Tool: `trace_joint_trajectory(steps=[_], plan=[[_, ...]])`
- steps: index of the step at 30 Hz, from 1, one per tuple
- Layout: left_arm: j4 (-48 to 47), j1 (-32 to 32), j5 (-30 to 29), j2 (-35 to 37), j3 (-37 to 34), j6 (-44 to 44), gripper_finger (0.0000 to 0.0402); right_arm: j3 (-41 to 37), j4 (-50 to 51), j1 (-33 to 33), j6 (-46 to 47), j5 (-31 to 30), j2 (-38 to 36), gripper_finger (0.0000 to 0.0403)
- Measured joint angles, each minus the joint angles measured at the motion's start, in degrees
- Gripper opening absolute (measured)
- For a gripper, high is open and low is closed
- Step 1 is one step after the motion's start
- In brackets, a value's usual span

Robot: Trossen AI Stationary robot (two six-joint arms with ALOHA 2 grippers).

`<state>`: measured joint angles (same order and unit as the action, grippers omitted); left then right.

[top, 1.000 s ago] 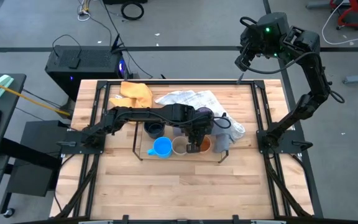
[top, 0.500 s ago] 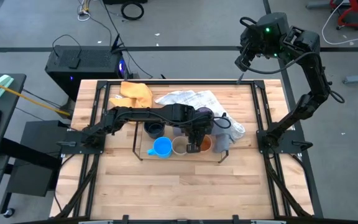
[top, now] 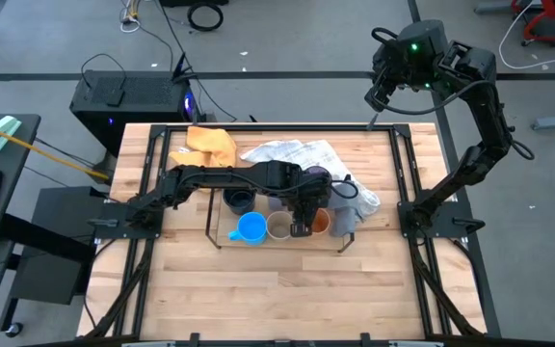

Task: Stack small to large cups/mugs on shelf
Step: Put the orange cup on the shelf, then return to Home Position

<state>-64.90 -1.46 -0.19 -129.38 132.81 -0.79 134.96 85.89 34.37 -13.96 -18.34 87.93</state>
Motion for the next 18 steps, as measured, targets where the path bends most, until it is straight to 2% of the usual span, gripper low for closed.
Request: trace_joint_trajectory(steps=[5, 18], plan=[[0.48, 0.01, 0.04, 0.51, 0.00, 0.01, 0.0157, 0.00, 0.00, 0.00, 0.00, 0.02, 0.01, 0.0137], [3.43, -0.87, 0.64, 2.73, 2.19, -0.80, 0.0156, 0.00, 0.28, 0.02, -0.15, 0.01, -0.01, 0.0137]])
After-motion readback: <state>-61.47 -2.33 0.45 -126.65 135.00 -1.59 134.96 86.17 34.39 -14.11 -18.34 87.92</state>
